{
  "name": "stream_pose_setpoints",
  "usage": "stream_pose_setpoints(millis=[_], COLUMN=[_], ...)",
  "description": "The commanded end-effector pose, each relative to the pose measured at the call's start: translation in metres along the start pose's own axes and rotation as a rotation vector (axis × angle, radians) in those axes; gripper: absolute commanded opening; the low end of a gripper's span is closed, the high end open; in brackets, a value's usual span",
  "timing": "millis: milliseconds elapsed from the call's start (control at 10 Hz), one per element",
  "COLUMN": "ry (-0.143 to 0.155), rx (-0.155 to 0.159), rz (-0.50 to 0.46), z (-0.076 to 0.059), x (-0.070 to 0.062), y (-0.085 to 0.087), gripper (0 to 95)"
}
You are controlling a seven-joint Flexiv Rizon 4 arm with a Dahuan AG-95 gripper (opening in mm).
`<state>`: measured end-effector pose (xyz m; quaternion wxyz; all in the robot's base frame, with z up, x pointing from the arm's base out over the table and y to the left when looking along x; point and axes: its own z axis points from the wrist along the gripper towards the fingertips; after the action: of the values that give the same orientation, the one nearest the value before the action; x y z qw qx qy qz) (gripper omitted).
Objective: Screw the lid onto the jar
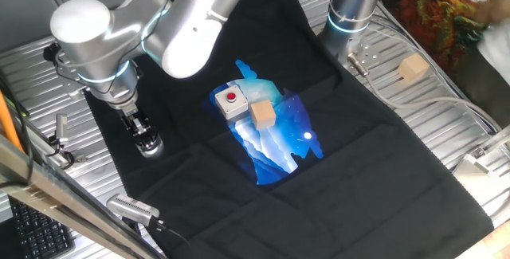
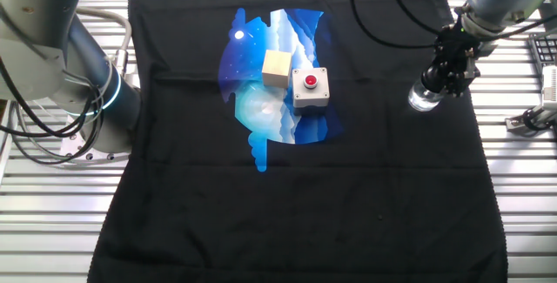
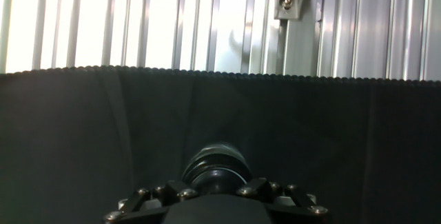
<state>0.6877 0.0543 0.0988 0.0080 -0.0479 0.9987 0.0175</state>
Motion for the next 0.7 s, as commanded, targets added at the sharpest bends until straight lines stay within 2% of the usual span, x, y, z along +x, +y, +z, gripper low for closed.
stream_pose_setpoints(millis=[100, 200, 300, 400, 700], ry=[0.007, 0.003, 0.005, 0.009, 0.006], rx=[0.005, -0.015, -0.015, -0.018, -0.019], rz=[-0.006, -0.009, -0.013, -0.014, -0.028], z=[0.0009, 0.0005, 0.0002, 0.0001, 0.0006], x=[-0.0002, -0.0001, -0.0002, -0.0003, -0.0002], y=[0.0002, -0.0004, -0.0005, -0.0006, -0.0017], gripper=[19.0, 57.0, 57.0, 76.0, 76.0])
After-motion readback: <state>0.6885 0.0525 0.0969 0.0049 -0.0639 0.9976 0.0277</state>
